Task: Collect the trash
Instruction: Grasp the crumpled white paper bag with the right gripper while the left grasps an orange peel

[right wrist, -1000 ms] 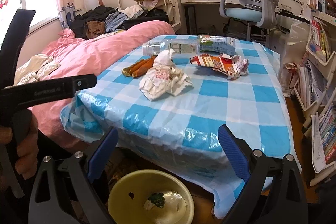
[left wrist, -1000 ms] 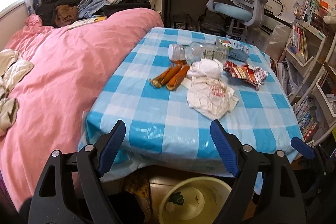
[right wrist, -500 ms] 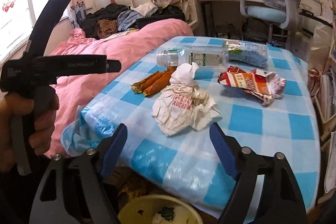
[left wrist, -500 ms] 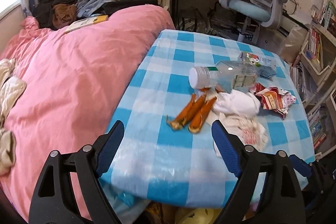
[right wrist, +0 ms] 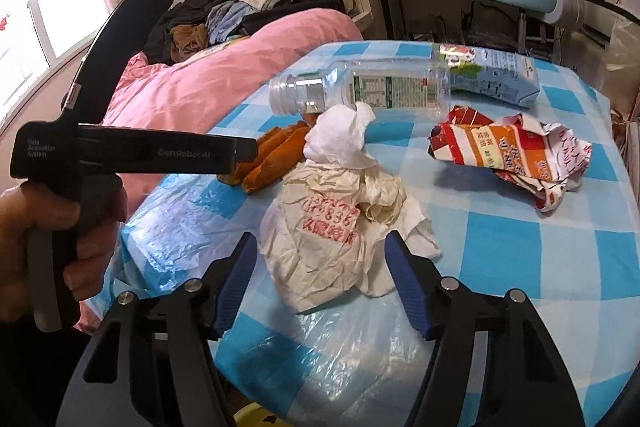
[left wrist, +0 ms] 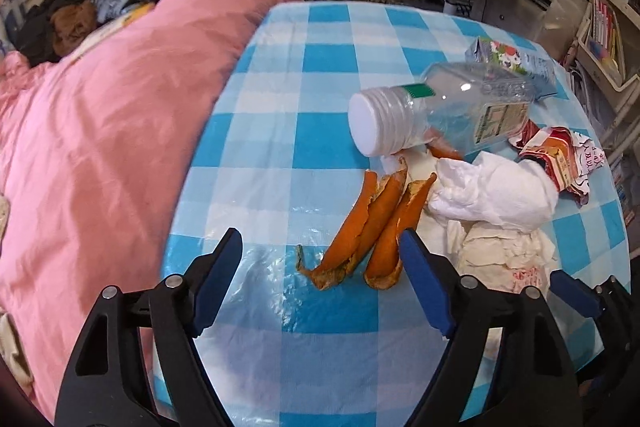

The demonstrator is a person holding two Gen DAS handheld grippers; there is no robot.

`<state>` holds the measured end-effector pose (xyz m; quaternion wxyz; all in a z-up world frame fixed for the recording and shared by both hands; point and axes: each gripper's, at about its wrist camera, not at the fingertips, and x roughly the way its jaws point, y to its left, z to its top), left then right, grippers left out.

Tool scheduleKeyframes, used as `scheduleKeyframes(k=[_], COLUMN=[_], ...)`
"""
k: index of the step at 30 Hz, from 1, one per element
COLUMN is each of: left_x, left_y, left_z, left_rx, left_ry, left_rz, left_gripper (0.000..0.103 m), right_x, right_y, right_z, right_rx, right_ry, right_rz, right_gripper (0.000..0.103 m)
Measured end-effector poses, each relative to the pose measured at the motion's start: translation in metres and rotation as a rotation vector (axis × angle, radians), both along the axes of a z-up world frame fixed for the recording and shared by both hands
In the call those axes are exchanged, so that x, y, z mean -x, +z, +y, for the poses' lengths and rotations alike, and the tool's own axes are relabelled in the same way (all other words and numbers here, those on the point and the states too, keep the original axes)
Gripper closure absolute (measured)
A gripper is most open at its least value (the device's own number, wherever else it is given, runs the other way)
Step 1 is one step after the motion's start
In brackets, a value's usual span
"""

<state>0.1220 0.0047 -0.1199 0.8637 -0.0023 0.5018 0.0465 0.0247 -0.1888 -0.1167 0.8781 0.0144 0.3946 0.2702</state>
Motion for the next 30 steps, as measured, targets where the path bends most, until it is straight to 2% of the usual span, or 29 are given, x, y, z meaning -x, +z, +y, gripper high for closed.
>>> scheduleKeyframes(k=[11,15,19,21,23,24,26,30], left_x=[-0.012,-0.014,-0.017,-0.017,-0.017,-0.016,-0.015,-0.012], left_y=[-0.009,-0.010,-0.013,-0.012,-0.012,-0.012,-0.010,-0.003], left_z=[-0.001,0.000,0.001,0.000,-0.003,-0.004,-0.005,0.004], left_rx=[0.005,0.011,0.033,0.047,0.056,0.054,0.045,0.074], left_ry=[-0.009,-0.010,-0.019,-0.032,-0.050,-0.058,-0.062,-0.039], left_rz=[0.020,0.023,0.035,0.035,0.036,0.039,0.038,0.031], left_gripper=[0.027,0.031,0.047,0.057,0.075,0.079,0.084,0.086], right_x=[-0.005,-0.004,-0.001,0.001,0.005,0.007,0.012,0.022], right_y=[-0.008,-0.008,-0.006,-0.004,-0.002,0.000,0.005,0.018], right_z=[0.001,0.001,0.004,0.004,0.003,0.002,-0.002,-0.016], right_rx=[0.011,0.006,-0.002,-0.007,-0.014,-0.018,-0.030,-0.041], right_ry=[0.020,0.034,0.051,0.061,0.070,0.073,0.074,0.060], right_rz=[0.035,0.036,0.030,0.029,0.025,0.023,0.018,-0.003], right_gripper=[0.061,0.074,0.087,0.089,0.091,0.091,0.092,0.092])
